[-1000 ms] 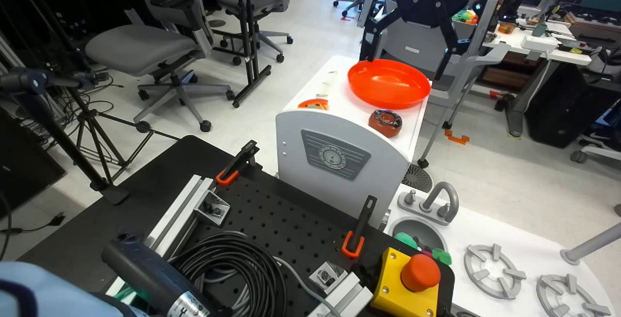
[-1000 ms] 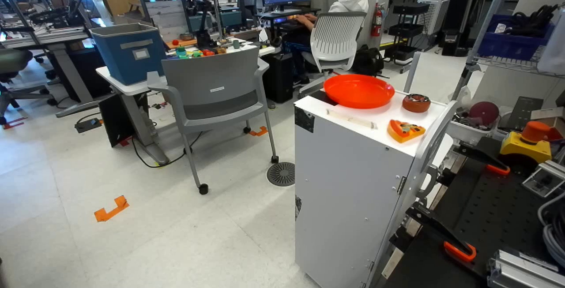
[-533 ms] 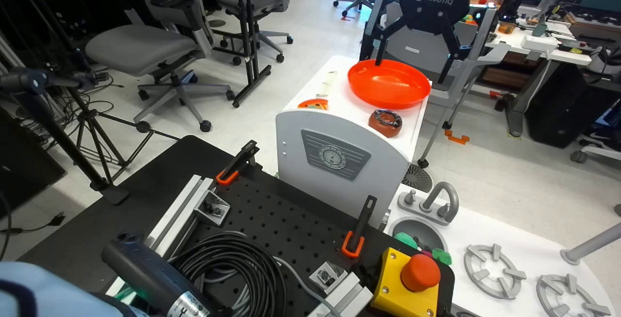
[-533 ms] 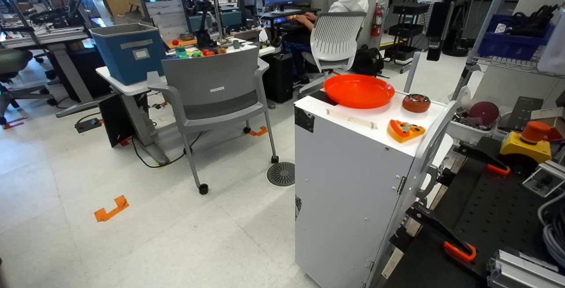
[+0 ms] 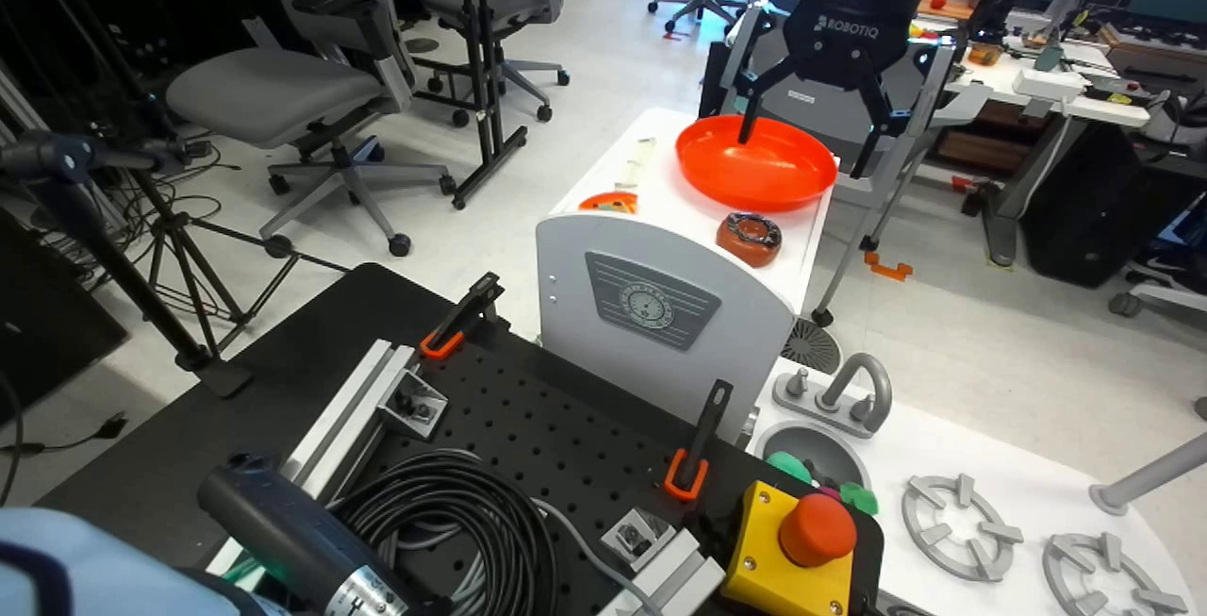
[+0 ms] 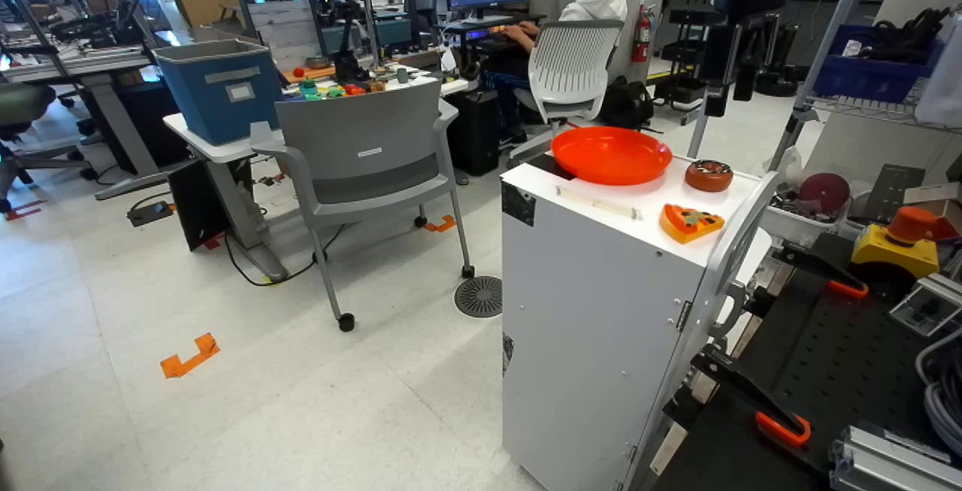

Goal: Place the donut toy on the orange plate

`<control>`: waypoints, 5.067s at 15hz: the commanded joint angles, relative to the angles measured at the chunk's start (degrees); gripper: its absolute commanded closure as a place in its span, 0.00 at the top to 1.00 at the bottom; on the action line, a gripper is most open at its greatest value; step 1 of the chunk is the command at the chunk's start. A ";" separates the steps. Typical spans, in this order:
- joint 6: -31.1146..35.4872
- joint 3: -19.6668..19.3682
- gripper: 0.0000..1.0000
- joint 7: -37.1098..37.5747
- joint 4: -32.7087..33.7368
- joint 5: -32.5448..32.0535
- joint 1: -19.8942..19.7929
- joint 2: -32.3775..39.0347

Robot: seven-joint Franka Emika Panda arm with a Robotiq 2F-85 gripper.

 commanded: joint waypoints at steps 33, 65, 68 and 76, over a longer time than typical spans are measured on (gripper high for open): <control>-3.21 1.38 1.00 2.41 6.50 -2.37 0.31 12.60; -5.98 1.86 0.36 1.29 6.27 -6.13 1.17 12.76; -6.01 1.87 0.35 1.28 6.36 -6.12 1.17 12.83; -5.70 1.95 0.35 0.94 5.18 -6.19 1.21 11.30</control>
